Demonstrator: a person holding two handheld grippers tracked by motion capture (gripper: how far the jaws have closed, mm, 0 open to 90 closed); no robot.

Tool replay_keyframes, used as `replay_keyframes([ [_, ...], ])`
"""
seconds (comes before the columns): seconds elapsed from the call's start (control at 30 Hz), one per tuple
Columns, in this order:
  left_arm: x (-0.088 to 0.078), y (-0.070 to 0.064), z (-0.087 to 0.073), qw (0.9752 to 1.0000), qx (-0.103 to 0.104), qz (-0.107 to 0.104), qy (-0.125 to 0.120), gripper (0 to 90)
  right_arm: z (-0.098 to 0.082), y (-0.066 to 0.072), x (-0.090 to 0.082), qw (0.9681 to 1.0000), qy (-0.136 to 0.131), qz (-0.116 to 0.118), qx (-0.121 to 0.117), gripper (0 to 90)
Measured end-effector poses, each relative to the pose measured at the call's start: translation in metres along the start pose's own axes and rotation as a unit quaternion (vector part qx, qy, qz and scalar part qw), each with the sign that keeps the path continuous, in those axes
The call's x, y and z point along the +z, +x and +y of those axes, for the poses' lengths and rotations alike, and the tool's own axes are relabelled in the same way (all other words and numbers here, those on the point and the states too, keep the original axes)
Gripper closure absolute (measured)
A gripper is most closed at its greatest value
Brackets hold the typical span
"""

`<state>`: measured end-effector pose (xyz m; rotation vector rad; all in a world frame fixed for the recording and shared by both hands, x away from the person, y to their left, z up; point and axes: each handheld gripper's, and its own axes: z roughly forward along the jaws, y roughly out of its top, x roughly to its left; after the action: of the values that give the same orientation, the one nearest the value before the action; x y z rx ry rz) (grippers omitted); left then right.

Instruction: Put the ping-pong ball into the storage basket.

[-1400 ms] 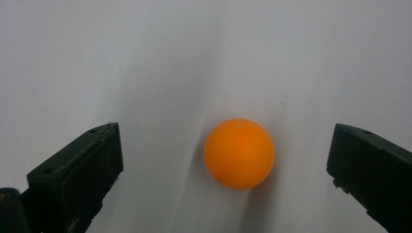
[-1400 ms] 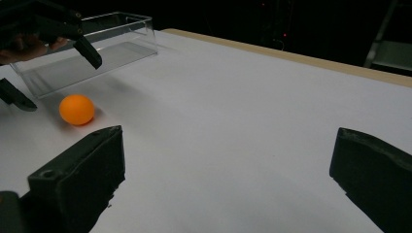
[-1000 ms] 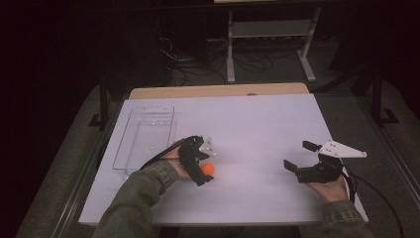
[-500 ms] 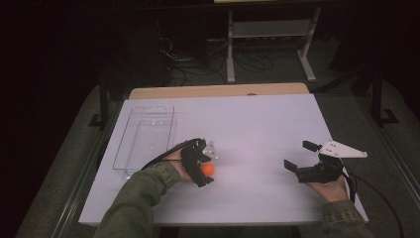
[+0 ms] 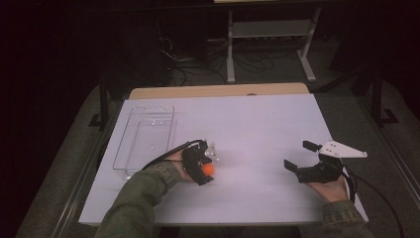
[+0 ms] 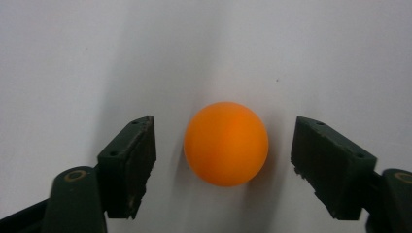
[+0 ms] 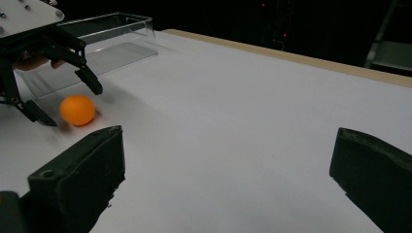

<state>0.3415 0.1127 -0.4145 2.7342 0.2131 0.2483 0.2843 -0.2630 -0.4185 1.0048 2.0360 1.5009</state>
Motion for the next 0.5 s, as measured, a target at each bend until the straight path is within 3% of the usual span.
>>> replay_keyframes([
  [0.5,0.0008,0.0002,0.0002,1.0000,0.002,-0.004,0.005,38.5,0.0000,0.0000,-0.0003,1.0000,-0.001,0.000,0.000,0.0],
])
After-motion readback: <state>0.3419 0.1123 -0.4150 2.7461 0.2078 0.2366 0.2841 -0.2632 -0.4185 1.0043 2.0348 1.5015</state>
